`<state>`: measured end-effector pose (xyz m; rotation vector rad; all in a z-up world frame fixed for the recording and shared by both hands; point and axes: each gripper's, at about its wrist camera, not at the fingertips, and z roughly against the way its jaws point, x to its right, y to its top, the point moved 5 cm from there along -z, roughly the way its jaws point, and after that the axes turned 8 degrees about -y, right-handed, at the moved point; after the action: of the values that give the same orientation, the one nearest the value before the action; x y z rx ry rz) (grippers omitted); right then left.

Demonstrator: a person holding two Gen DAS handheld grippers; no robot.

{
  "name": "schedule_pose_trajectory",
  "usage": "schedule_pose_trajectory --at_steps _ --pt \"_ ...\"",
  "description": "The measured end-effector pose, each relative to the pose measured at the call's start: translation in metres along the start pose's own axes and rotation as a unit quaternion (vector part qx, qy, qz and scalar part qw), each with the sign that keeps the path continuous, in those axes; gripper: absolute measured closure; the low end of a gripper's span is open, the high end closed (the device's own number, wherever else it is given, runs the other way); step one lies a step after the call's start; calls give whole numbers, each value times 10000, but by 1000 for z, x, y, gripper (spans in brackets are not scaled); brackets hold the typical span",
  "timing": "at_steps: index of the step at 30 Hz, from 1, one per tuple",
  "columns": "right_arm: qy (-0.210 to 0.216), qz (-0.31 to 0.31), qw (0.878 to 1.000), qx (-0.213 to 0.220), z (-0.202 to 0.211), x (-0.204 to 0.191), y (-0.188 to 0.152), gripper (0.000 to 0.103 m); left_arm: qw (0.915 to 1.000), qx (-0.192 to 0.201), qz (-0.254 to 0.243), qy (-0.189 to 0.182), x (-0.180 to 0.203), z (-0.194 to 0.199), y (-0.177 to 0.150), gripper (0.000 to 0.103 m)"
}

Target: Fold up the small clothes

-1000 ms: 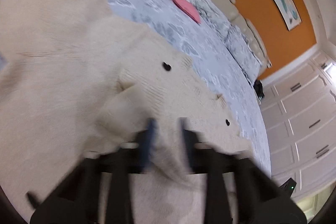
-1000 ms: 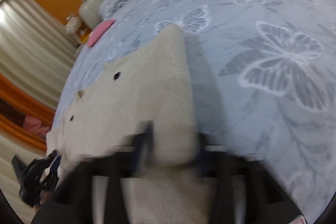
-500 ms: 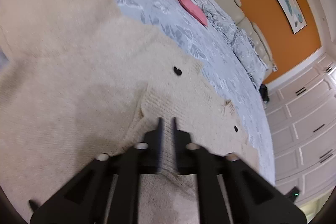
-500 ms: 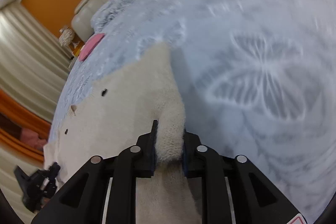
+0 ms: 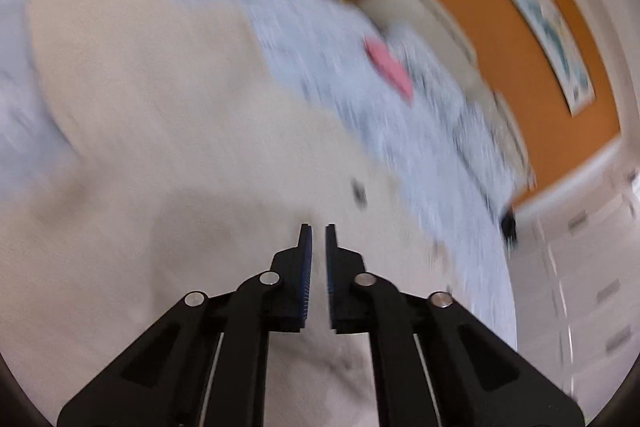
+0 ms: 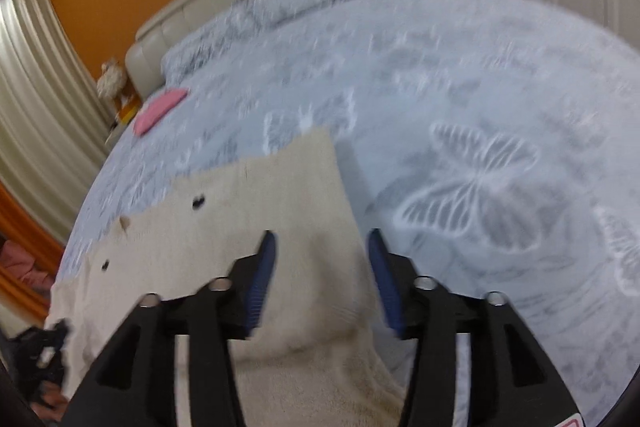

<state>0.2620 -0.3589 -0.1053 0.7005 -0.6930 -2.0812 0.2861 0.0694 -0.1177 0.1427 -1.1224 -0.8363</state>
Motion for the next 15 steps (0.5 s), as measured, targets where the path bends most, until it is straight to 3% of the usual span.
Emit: schedule_pose_trajectory --at_steps 2,3,5,6,8,11,13,15 --pt "-39 122 9992 382 14 -6 5 44 9969 626 312 355 -22 30 28 60" --pt "-25 193 9985 506 19 -9 5 41 9932 878 513 571 -36 44 38 38" --pt "75 310 9978 577 23 -16 6 37 9809 1527 788 914 -73 78 65 34" --pt "187 368 9978 525 23 -20 5 37 9775 1613 702 1161 -87 86 80 31" --pt "332 470 9975 405 22 -27 2 36 9737 1556 316 1633 -108 91 117 30" --pt "443 490 9975 254 17 -34 -4 36 9597 1459 26 2400 -146 88 175 22" --pt "530 442 9976 116 12 -35 -7 36 9494 1450 306 2768 -175 86 203 21" --pt "522 476 9975 35 8 -40 -14 36 9507 978 857 2814 -212 68 218 21"
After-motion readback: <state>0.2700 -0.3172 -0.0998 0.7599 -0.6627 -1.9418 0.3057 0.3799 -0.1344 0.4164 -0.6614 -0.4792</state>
